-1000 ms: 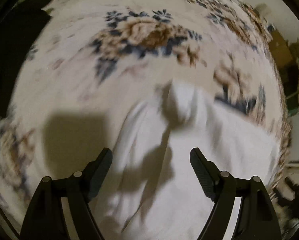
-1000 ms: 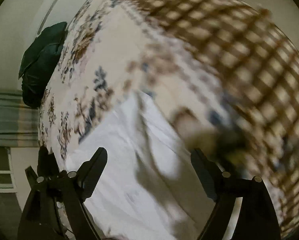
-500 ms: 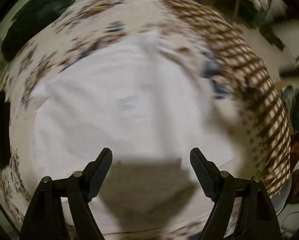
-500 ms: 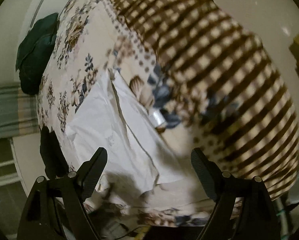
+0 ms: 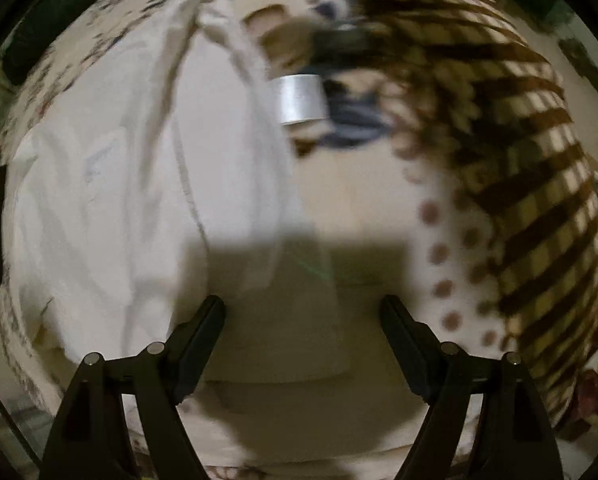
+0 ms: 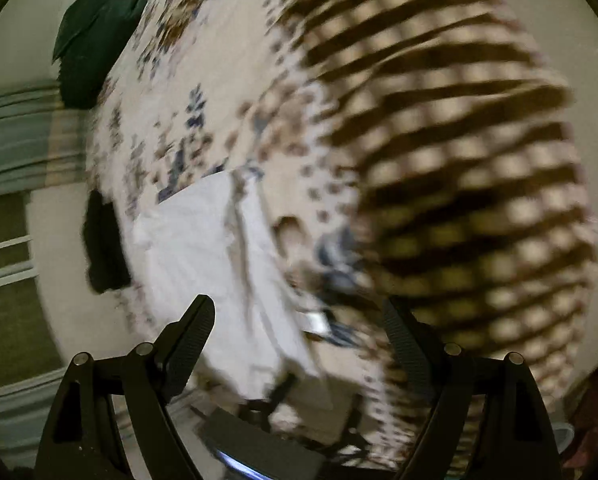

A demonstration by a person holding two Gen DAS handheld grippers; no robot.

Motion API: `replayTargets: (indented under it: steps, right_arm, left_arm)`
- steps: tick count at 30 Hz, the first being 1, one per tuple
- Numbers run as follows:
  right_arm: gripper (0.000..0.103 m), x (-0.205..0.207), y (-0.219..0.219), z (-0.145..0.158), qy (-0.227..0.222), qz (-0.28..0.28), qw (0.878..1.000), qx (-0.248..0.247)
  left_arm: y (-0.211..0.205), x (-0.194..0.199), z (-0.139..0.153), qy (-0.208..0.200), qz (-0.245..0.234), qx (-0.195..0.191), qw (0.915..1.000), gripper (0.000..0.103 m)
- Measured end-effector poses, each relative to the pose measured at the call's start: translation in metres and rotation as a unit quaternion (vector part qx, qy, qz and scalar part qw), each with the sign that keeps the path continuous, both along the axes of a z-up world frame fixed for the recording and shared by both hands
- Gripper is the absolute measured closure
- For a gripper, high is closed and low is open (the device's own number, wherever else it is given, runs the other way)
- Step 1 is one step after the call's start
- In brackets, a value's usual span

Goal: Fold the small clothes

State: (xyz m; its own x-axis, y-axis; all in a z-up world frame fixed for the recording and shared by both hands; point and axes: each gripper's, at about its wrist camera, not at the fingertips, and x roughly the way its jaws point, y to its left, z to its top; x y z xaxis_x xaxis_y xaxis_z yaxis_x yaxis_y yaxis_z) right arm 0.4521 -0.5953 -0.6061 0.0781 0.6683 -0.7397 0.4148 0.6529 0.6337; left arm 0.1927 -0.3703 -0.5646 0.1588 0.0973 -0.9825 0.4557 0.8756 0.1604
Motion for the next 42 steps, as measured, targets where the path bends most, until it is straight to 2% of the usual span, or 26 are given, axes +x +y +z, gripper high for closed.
replayTargets:
  steps: [5, 9, 13, 18, 19, 22, 24, 28, 33, 37, 39, 41, 42]
  right_arm:
    - [0.016, 0.041, 0.037, -0.044, 0.039, 0.036, 0.998, 0.043]
    - [0.016, 0.062, 0.063, -0.064, 0.06, 0.054, 0.995, 0.057]
    - [0.016, 0.074, 0.086, -0.073, 0.071, 0.085, 0.993, 0.05]
    - [0.016, 0.083, 0.102, -0.081, 0.085, 0.113, 0.989, 0.034]
    - [0.016, 0.084, 0.103, -0.081, 0.087, 0.116, 0.989, 0.034]
    - [0.016, 0.083, 0.099, -0.077, 0.087, 0.13, 0.987, 0.045]
    - [0.016, 0.08, 0.094, -0.075, 0.09, 0.137, 0.985, 0.044]
    - [0.016, 0.072, 0.088, -0.081, 0.102, 0.134, 0.985, 0.044]
    - [0.016, 0.077, 0.095, -0.086, 0.1, 0.134, 0.985, 0.051]
    - [0.015, 0.082, 0.098, -0.092, 0.099, 0.135, 0.984, 0.056]
    - [0.015, 0.083, 0.096, -0.094, 0.099, 0.129, 0.985, 0.065]
    - [0.015, 0.084, 0.095, -0.094, 0.095, 0.12, 0.986, 0.074]
    - [0.015, 0.084, 0.096, -0.091, 0.088, 0.116, 0.986, 0.075]
  left_arm:
    - [0.007, 0.004, 0.003, -0.014, 0.031, 0.013, 0.9993, 0.024]
    - [0.016, -0.002, 0.023, -0.031, 0.054, 0.007, 0.998, 0.024]
    - [0.032, -0.011, 0.04, -0.047, 0.078, -0.007, 0.9958, 0.024]
    - [0.034, -0.001, 0.018, -0.038, 0.081, 0.018, 0.9958, 0.024]
    - [0.033, -0.001, 0.022, -0.039, 0.077, 0.021, 0.9961, 0.024]
    - [0.039, -0.017, 0.052, -0.077, 0.067, -0.005, 0.9947, 0.024]
    - [0.03, -0.028, 0.059, -0.087, 0.047, -0.007, 0.995, 0.024]
    - [0.019, -0.025, 0.044, -0.097, 0.023, 0.024, 0.9948, 0.024]
    - [0.024, 0.0, 0.019, -0.096, 0.057, 0.048, 0.9926, 0.024]
    - [0.029, 0.012, 0.007, -0.104, 0.061, 0.066, 0.9905, 0.024]
    - [0.034, 0.016, 0.001, -0.095, 0.062, 0.056, 0.992, 0.024]
    - [0.042, 0.017, 0.003, -0.098, 0.063, 0.032, 0.9927, 0.027]
    - [0.044, 0.017, 0.005, -0.101, 0.059, 0.022, 0.9928, 0.046]
